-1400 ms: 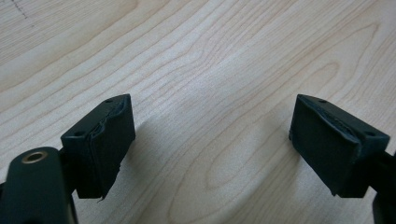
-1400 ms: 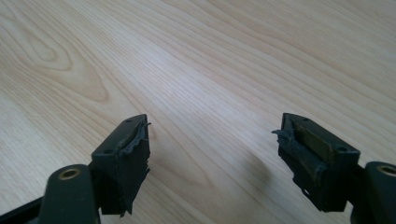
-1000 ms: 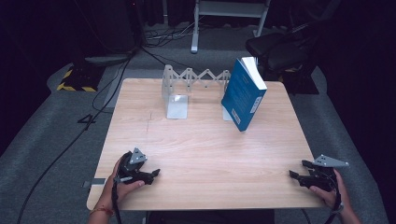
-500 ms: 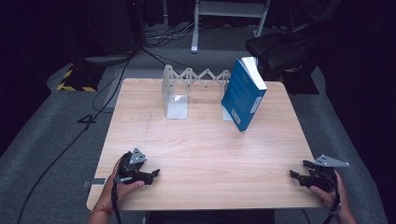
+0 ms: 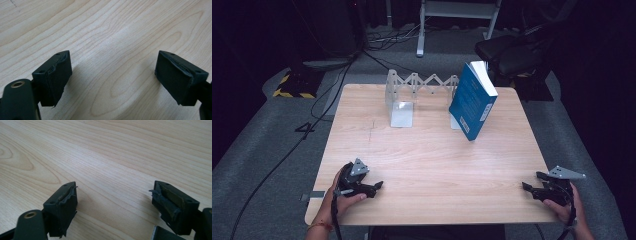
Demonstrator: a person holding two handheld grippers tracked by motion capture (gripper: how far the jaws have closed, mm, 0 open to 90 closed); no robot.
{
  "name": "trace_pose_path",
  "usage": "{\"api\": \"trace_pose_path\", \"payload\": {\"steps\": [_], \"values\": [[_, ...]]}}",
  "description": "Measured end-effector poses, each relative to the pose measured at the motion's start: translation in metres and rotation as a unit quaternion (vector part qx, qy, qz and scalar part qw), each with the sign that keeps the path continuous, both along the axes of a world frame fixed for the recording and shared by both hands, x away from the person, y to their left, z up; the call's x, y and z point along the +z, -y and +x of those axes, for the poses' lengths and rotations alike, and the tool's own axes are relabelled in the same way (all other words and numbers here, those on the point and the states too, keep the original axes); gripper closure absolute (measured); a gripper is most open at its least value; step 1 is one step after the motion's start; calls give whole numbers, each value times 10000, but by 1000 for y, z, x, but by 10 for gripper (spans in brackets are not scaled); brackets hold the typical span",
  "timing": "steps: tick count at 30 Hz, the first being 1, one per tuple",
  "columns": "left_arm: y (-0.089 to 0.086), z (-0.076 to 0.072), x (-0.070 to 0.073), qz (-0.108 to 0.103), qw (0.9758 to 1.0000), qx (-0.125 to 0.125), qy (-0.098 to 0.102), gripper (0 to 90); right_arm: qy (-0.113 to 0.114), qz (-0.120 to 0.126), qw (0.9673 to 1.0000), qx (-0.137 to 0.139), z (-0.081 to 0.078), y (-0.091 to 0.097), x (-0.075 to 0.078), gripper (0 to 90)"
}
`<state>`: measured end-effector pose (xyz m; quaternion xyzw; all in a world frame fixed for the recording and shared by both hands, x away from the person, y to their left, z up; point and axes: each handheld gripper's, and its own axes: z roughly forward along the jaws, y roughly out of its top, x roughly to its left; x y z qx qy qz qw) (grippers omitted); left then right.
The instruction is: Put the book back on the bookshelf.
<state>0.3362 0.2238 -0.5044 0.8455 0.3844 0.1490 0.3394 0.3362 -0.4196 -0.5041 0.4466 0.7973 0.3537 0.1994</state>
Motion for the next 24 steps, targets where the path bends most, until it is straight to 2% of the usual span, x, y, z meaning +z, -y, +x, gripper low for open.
{"api": "trace_pose_path", "payload": {"steps": [24], "values": [[1, 1, 0, -51, 10000, 43, -30, 147, -1, 5, 10000, -6, 1, 0, 0, 205]]}}
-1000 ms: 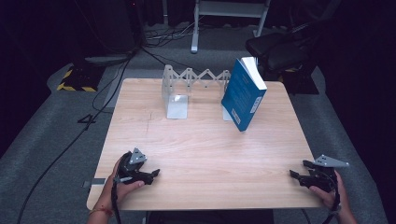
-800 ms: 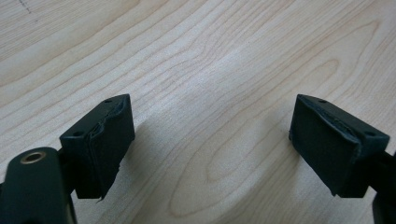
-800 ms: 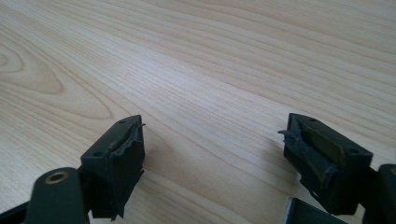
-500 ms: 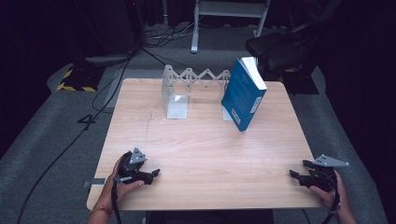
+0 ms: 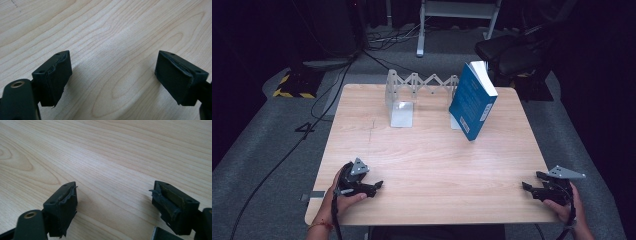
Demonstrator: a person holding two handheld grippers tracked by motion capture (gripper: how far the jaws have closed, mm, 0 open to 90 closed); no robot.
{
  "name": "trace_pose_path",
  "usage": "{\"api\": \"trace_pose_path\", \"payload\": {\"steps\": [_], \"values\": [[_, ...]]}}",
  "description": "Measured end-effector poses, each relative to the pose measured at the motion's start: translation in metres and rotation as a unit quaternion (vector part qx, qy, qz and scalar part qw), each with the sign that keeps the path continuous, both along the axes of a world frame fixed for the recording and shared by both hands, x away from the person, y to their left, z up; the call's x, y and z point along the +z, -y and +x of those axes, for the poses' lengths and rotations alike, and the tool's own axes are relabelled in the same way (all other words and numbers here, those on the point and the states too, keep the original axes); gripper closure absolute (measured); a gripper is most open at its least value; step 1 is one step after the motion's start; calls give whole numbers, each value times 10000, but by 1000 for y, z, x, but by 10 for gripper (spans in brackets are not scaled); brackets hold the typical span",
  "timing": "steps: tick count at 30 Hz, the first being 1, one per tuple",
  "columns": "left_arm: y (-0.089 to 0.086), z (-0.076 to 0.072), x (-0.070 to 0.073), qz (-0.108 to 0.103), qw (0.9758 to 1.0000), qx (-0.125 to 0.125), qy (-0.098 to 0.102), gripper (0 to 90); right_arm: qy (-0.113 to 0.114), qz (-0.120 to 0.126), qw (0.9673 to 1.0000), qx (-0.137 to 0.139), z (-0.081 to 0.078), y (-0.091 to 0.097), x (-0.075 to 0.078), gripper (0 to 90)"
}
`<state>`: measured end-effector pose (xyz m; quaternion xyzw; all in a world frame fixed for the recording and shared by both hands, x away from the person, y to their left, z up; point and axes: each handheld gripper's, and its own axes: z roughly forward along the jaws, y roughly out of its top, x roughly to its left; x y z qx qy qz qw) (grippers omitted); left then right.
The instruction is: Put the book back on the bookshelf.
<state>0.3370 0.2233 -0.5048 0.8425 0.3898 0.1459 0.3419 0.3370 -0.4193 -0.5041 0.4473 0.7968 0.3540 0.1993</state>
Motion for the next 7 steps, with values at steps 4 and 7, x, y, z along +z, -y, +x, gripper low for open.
{"api": "trace_pose_path", "payload": {"steps": [4, 7], "values": [[0, 0, 0, 22, 10000, -7, 13, 148, 1, 2, 10000, -2, 0, 0, 0, 205], [0, 0, 0, 13, 10000, -4, 9, 148, 0, 3, 10000, -3, 0, 0, 0, 205]]}}
